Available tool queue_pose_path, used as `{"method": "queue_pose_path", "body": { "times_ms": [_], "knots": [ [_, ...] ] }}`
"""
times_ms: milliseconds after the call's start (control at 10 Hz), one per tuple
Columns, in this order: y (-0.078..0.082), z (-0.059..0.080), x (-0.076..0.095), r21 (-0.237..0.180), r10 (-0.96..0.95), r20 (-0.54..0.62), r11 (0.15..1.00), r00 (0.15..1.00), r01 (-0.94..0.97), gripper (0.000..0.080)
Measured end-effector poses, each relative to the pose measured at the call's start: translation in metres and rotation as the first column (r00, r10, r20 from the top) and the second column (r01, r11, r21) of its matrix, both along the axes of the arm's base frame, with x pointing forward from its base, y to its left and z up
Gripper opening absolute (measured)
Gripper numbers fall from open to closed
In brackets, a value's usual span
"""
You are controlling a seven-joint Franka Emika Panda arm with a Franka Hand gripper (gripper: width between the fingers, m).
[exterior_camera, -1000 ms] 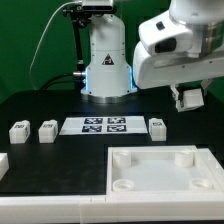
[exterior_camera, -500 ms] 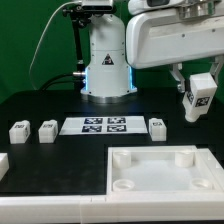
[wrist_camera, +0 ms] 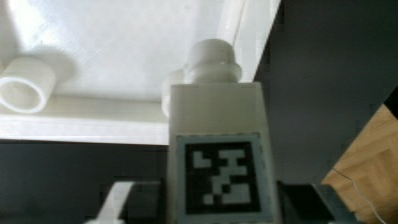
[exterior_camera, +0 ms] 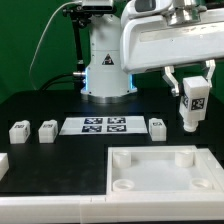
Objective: Assemble one leg
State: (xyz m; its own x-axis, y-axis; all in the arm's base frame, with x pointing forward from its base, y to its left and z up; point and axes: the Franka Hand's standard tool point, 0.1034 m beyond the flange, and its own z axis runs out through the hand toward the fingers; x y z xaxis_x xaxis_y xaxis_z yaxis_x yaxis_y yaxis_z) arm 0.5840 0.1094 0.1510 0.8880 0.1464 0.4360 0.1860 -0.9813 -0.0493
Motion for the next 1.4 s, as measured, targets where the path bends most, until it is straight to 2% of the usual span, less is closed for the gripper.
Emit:
{"method": "queue_pose_path", "body": {
  "times_ms": [200, 300, 500, 900, 1000, 1100, 1400],
  "knots": [
    [-0.004, 0.001, 0.036, -0.009, 0.023, 0.031, 1.0, 0.999, -0.023, 0.0292],
    [-0.002, -0.002, 0.043, -0.004, 0.023, 0.041, 1.0, 0.999, -0.023, 0.0292],
    [0.0, -0.019, 0.049, 0.002, 0.02, 0.067, 1.0, 0.998, -0.02, 0.0292],
    [0.0, -0.022, 0.05, 0.003, 0.019, 0.087, 1.0, 0.996, -0.019, 0.0292],
    [0.0, -0.031, 0.049, 0.003, 0.018, 0.148, 1.0, 0.989, -0.019, 0.0292],
    [-0.001, -0.041, 0.049, -0.003, 0.027, 0.157, 1.0, 0.987, -0.027, 0.0292],
    [0.0, -0.05, 0.049, -0.006, 0.034, 0.166, 0.999, 0.986, -0.033, 0.0292]
  ]
}}
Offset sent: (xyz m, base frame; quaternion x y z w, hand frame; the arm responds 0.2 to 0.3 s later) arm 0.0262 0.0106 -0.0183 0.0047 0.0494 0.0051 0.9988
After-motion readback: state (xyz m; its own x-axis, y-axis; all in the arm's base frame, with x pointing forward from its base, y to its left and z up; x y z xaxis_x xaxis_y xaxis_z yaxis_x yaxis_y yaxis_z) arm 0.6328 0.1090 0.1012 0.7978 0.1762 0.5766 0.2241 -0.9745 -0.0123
